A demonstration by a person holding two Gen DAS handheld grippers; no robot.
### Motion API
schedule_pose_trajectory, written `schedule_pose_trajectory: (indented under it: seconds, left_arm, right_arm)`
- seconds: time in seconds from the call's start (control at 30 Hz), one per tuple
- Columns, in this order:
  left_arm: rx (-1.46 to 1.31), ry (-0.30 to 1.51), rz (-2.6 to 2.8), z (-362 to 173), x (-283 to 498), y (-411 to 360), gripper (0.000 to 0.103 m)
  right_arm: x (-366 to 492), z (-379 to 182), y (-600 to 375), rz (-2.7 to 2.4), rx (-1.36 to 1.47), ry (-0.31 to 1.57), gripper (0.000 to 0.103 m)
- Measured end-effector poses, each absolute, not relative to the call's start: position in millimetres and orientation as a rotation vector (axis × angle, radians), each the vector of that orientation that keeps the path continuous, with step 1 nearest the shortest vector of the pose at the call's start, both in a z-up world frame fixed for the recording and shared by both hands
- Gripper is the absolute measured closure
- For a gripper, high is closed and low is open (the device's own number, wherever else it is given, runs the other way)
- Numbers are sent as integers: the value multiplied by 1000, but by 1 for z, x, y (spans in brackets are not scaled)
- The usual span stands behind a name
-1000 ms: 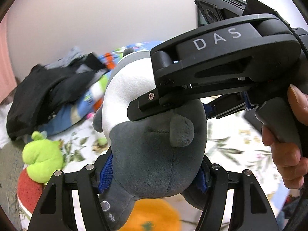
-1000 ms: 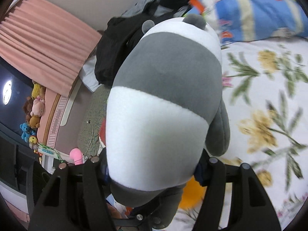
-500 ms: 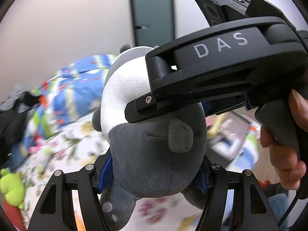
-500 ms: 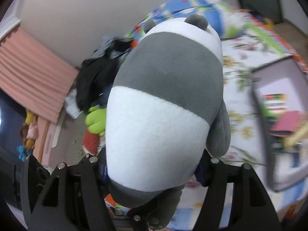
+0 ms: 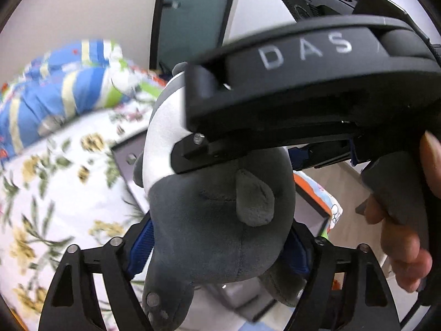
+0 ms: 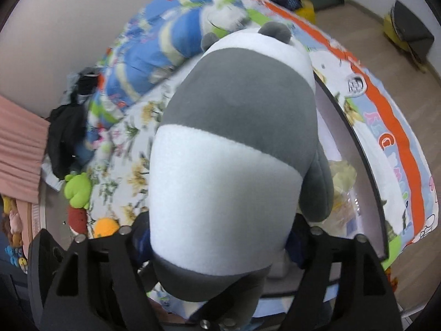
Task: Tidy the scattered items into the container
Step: 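Carry the panda plush with both tools over the black box, then open both tools to drop the panda plush into the box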
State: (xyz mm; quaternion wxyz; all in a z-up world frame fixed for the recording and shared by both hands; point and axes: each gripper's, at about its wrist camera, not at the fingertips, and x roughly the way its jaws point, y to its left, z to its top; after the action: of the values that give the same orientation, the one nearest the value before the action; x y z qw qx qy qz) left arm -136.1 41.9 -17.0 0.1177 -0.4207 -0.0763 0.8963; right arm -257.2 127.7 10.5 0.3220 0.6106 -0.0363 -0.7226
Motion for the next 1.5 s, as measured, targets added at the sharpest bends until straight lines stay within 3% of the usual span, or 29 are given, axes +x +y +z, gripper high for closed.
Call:
schedule_pose_trajectory:
  seconds: [0.13,0.27,0.4,0.73,1.33,1.5]
  left_arm:
    - [-1299,-356,2554,-38,-159,35,16]
    - [-1274,-413,2562,-35,-162,31,15]
    - [-1129,-246,2707,-10,-144,41,15]
    - [-978,72,2880,51,-82,52,15]
    - [-921,128,2983,90,39,29,15]
    - [-918,168,3031,90,58,27,15]
  right_arm:
    - [-286,-16,136,-1917,1714,-124,11]
    - [-292,-1,145,-1966,1667,-120,5]
    - [-280,29,161,-2095,1576,-53,4]
    - [-215,88,214,-2232,1380,-154,2]
    - [-93,89,249,-2234,1226,-295,0]
    - [-63,95,243,-2281,1104,-192,0]
